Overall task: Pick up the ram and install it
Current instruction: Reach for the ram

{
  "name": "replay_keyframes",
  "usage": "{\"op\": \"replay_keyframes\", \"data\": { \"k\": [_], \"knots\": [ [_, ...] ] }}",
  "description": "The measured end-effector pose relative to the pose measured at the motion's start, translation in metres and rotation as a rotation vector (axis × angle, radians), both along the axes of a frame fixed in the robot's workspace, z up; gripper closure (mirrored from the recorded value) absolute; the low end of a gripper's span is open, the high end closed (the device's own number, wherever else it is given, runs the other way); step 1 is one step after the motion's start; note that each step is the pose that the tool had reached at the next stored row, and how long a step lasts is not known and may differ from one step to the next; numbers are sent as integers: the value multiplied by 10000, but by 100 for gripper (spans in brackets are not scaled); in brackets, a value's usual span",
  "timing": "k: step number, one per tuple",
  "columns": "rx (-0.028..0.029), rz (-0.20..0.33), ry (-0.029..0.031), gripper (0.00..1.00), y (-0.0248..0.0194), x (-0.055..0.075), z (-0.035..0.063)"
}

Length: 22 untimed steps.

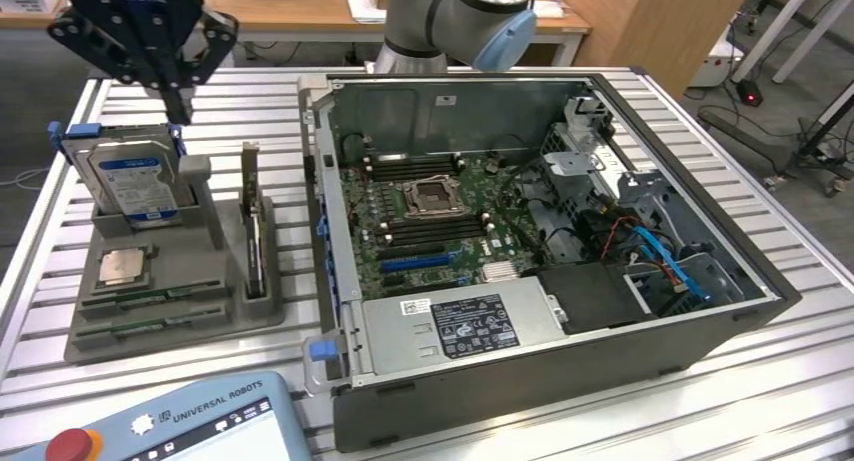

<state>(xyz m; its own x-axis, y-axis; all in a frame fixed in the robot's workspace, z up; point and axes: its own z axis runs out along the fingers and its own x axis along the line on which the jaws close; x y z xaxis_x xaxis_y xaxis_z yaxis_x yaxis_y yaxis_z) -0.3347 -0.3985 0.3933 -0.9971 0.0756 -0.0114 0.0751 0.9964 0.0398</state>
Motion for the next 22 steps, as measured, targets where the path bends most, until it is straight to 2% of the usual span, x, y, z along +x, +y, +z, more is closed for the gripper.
{"op": "replay_keyframes", "data": {
  "k": [22],
  "knots": [
    [-1, 1, -71, 90, 0, -630, 0]
  ]
}}
